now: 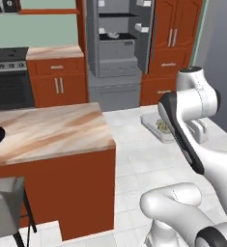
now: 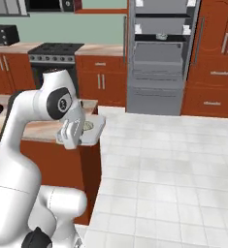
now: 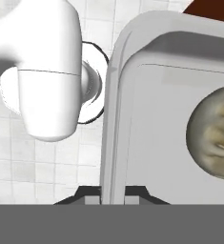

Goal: Place two dumplings into each of the tupperware containers and then place the containers in the fridge.

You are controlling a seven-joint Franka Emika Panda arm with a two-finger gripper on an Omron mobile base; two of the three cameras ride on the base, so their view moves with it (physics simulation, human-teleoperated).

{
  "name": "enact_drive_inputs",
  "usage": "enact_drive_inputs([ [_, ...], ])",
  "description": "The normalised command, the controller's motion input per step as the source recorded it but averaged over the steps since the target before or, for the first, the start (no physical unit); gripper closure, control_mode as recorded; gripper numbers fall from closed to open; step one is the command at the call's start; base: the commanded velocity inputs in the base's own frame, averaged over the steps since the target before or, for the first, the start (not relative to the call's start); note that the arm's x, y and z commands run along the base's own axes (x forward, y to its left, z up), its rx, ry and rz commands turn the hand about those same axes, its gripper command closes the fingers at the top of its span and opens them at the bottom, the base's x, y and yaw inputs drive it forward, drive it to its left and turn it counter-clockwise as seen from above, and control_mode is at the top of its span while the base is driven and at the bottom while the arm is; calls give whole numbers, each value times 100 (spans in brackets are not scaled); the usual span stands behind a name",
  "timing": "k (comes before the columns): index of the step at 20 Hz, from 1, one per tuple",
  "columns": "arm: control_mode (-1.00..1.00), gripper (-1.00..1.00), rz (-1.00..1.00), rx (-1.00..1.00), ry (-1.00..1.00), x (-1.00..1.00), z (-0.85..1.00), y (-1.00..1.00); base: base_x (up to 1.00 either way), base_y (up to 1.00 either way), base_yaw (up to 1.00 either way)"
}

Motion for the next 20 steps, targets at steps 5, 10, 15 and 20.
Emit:
enact_drive_inputs([
  [5,100,100,0,0,0,0,0,0,98,-94,0],
  [10,100,100,0,0,0,0,0,0,100,-59,4],
  [15,100,100,0,0,0,0,0,0,99,-53,25],
  [20,100,100,0,0,0,0,0,0,100,-33,22],
])
